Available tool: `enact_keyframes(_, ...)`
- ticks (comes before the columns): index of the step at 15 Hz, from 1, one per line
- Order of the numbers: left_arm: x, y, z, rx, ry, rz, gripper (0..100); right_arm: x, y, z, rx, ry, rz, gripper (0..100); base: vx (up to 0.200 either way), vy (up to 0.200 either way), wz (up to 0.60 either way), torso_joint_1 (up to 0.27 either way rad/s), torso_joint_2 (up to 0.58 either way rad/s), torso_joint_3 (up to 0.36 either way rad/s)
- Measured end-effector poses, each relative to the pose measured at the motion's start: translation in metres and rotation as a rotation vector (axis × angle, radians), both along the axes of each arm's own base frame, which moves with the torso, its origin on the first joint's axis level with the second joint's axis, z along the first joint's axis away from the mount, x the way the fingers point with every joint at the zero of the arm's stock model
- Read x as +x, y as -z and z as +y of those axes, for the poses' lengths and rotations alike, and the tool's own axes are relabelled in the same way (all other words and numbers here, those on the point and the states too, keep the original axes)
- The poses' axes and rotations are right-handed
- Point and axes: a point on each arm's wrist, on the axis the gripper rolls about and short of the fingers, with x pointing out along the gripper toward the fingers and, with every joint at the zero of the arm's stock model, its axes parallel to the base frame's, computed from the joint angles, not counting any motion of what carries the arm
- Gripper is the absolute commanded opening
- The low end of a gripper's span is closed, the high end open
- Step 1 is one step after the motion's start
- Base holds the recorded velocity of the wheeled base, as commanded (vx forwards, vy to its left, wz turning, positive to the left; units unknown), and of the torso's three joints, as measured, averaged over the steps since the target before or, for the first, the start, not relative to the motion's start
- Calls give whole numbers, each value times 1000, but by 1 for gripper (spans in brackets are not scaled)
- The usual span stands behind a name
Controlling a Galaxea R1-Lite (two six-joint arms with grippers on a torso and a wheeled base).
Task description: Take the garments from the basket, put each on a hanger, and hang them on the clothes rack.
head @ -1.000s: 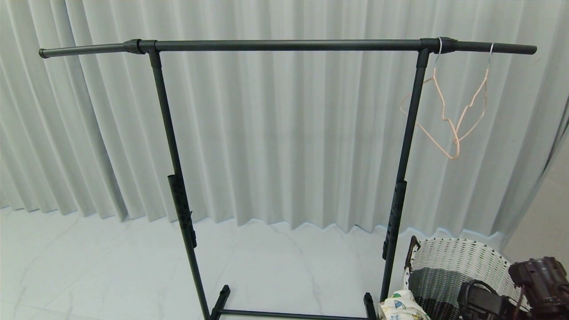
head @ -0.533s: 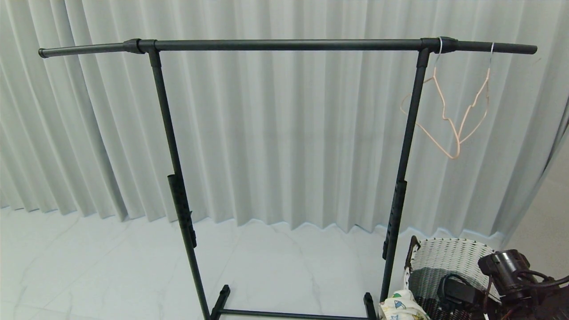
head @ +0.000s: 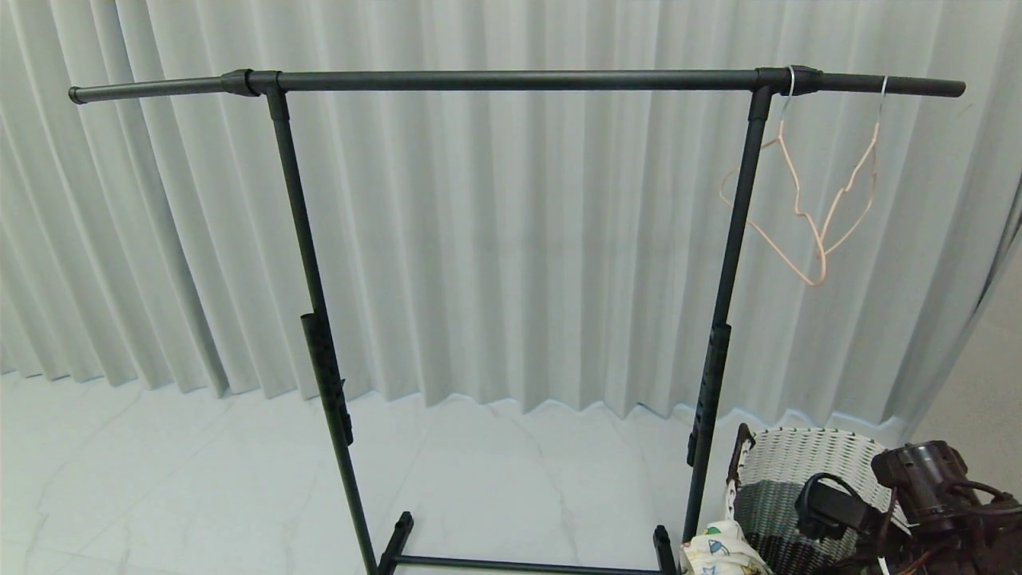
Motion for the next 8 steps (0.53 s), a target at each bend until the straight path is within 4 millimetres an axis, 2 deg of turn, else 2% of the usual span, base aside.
enact_keyframes(2,0,0,0,0,0,0,100,0,-18,-1,2,56,-50,0,0,0,0,0,0,0)
enact_keyframes(4,0,0,0,0,0,0,100,6,-47,-2,5,106,-64,0,0,0,0,0,0,0)
enact_keyframes(6,0,0,0,0,0,0,100,15,-95,-2,25,154,-81,0,0,0,0,0,0,0)
enact_keyframes(8,0,0,0,2,0,0,100,10,-150,-4,45,192,-108,0,0,0,0,0,0,0)
